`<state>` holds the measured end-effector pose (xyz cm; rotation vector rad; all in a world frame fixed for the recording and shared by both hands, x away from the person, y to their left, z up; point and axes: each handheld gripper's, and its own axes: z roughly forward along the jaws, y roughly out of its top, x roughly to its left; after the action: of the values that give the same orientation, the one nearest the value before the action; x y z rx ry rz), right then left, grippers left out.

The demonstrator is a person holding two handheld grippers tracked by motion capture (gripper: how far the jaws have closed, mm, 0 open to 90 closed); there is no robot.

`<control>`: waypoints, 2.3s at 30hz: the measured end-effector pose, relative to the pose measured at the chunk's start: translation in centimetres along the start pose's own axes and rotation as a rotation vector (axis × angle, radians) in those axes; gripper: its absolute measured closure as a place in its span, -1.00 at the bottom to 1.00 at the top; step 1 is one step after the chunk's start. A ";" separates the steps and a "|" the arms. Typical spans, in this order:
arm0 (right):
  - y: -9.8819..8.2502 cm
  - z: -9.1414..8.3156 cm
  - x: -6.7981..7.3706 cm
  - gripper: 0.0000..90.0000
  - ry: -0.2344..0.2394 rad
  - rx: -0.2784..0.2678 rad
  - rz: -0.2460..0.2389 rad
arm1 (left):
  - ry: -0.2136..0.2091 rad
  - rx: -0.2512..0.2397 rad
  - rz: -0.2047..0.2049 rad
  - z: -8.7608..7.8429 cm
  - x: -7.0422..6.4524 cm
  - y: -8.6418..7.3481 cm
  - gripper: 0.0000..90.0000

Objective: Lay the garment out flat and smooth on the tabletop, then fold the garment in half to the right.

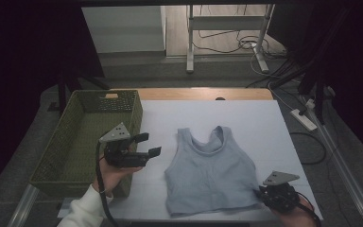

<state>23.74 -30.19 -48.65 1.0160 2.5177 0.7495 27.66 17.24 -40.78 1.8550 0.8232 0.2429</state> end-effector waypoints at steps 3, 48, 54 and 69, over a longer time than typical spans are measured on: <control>-0.4 -0.3 -0.1 0.72 -0.012 0.013 -0.008 | 0.000 0.001 0.000 0.0 0.0 0.0 -0.41; 5.4 2.4 1.7 -0.12 0.136 -0.331 -0.049 | -0.007 0.010 0.015 1.1 -0.3 -0.3 -0.42; 6.8 3.1 2.9 -0.13 0.158 -0.336 -0.090 | -0.006 0.009 0.017 1.0 -0.4 -0.3 -0.43; 8.4 4.2 4.7 -0.13 0.216 -0.328 -0.139 | -0.011 0.008 0.011 1.0 -0.2 -0.4 -0.43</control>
<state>27.02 -20.24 -47.64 0.6729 2.4916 1.2348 27.85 16.44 -41.49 1.8675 0.8078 0.2367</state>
